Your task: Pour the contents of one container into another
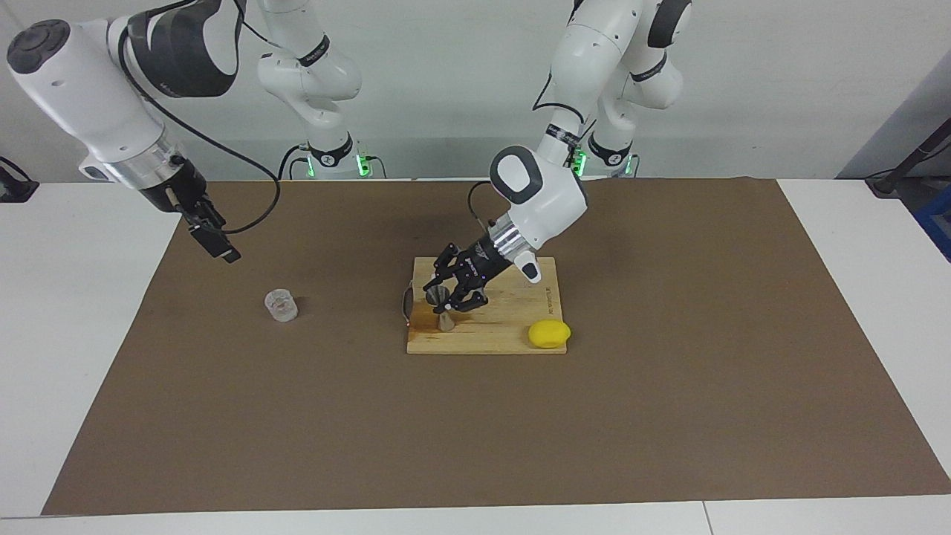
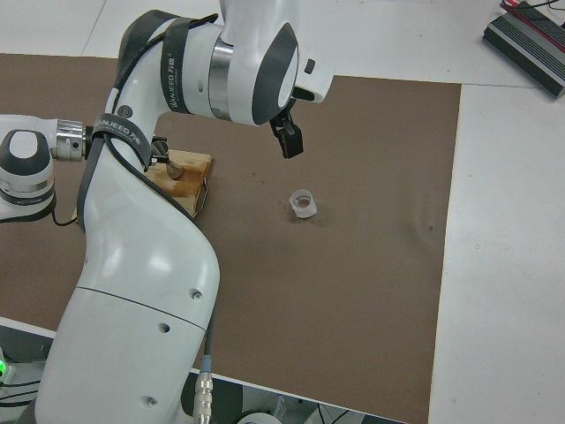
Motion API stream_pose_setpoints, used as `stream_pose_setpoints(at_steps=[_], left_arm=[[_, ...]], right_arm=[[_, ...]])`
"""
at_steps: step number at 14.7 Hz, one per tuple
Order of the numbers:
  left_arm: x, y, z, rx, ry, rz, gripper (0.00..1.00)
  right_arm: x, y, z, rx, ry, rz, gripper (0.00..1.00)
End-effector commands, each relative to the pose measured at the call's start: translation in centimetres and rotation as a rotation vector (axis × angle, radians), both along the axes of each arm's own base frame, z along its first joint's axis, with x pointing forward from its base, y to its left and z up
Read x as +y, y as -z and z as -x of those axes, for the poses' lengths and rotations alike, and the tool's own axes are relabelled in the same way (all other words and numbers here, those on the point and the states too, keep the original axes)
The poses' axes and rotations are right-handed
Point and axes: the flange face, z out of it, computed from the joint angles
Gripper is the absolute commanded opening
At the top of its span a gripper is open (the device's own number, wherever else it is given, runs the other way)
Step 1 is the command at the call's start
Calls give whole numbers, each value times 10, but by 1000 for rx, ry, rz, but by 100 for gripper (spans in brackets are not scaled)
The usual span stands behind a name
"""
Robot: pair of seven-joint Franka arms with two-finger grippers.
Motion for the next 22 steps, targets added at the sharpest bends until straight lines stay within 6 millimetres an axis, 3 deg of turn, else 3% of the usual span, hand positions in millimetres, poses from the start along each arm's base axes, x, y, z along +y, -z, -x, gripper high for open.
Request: stream_pose_setpoints(at_steps=[1, 2, 3, 4, 5, 8, 10, 11, 13, 17, 19, 22], left_arm=[[2, 1, -1, -3, -27, -5, 0], [3, 3, 1, -1, -26, -9, 0], [4, 6, 3, 4, -22, -16, 22], [4, 6, 4, 2, -18, -19, 40], [7, 6, 2, -10, -8, -36, 99], [24, 1, -10, -21, -8, -43, 100], [32, -11, -3, -20, 10, -37, 100], [40, -18, 0, -24, 24, -39, 100], [57, -37, 11, -17, 56, -19, 100], [100, -91, 21, -75, 173, -30, 100], [140, -112, -1, -124, 286, -119, 100], [183, -152, -41, -229, 357, -283, 100]], right_arm=[[-19, 27, -2, 22, 135, -100, 99], [-26, 46, -10, 46, 166, -153, 99], [-28, 59, -14, 64, 182, -180, 99], [-47, 78, -17, 89, 218, -201, 99], [-66, 95, -19, 105, 264, -243, 99], [-99, 142, -24, 136, 349, -301, 99], [-102, 160, -26, 123, 380, -306, 100], [-102, 179, -28, 150, 382, -310, 100], [-120, 218, -26, 187, 386, -356, 100], [-112, 257, -12, 238, 352, -405, 100], [-106, 271, 3, 262, 332, -416, 100], [-98, 279, 18, 290, 347, -453, 100]])
